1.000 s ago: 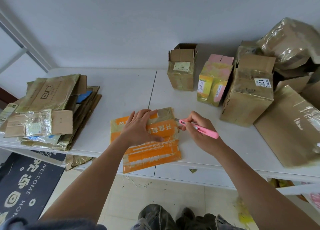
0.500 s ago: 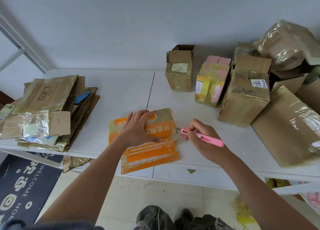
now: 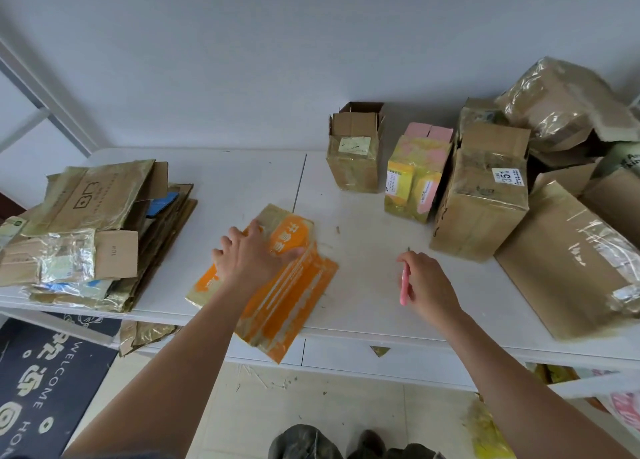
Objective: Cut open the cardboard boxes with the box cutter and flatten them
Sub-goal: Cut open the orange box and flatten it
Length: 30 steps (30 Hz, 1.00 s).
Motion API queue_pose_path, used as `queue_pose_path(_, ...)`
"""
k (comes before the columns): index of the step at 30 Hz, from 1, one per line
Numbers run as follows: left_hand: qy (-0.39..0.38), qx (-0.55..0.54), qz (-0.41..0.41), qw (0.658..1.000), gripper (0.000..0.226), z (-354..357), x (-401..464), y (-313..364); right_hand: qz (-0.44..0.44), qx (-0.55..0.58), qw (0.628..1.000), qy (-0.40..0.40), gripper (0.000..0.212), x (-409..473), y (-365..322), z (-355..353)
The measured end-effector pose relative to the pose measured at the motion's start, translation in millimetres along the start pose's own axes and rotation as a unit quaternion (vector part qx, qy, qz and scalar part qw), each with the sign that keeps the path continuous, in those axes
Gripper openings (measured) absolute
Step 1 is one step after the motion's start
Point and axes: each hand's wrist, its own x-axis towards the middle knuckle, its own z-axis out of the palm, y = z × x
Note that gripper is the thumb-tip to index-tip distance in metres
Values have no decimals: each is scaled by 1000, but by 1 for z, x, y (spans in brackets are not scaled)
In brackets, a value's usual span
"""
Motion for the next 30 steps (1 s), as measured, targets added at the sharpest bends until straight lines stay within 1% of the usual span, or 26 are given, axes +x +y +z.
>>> queue_pose_path(2, -23, -11, -13, 1000, 108, -6, 2, -5, 33, -41, 998, -39, 48, 5, 2, 3)
queue_pose_path(4, -41, -33, -24, 998, 97, -12, 6, -13, 40, -54, 996, -58, 52, 9, 0, 5)
queue_pose_path(6, -70, -64, -39, 995, 86, -15, 11, -26, 47, -70, 994, -65, 51, 12, -7, 4)
queue_pose_path(9, -119, -155, -71, 978, 75, -15, 19, -46, 51, -80, 995, -40, 45, 13, -32, 0)
queue_pose_path(11, -130, -181, -82, 971, 70, -13, 21, -54, 7, -17, 999, -30, 39, 11, -58, -2)
queue_pose_path(12, -128, -172, -81, 973, 69, -12, 21, -55, -30, 34, 998, -43, 38, 9, -74, -1)
queue_pose_path(14, -119, -131, -83, 981, 66, -12, 18, -53, -84, 142, 980, -110, 43, 2, -108, 2)
queue_pose_path(16, -109, -66, -80, 989, 65, -16, 18, -48, -100, 210, 958, -169, 50, -1, -138, 10)
queue_pose_path(17, -108, -48, -81, 990, 65, -20, 16, -46, -104, 233, 951, -177, 52, 1, -150, 13)
queue_pose_path(18, -119, -66, -87, 987, 64, -25, 14, -45, -108, 258, 944, -173, 51, 4, -159, 15)
queue_pose_path(19, -150, -142, -106, 973, 61, -30, 13, -46, -112, 285, 938, -163, 49, 9, -166, 15)
queue_pose_path(20, -196, -264, -130, 936, 57, -33, 10, -48, -114, 305, 934, -150, 48, 16, -171, 14)
queue_pose_path(21, -243, -378, -156, 880, 50, -36, 5, -50, -111, 308, 935, -137, 49, 24, -174, 13)
queue_pose_path(22, -276, -449, -169, 833, 44, -37, -2, -52, -106, 294, 941, -130, 53, 32, -175, 11)
queue_pose_path(23, -289, -481, -173, 810, 41, -35, -8, -54, -102, 268, 949, -129, 55, 40, -175, 11)
queue_pose_path(24, -285, -495, -176, 802, 41, -30, -12, -55, -104, 242, 956, -132, 56, 45, -174, 12)
queue_pose_path(27, -233, -520, -205, 796, 46, -15, -17, -50, -135, 164, 968, -132, 55, 53, -171, 16)
queue_pose_path(30, -199, -537, -232, 786, 46, -9, -15, -47, -142, 131, 975, -110, 52, 55, -171, 17)
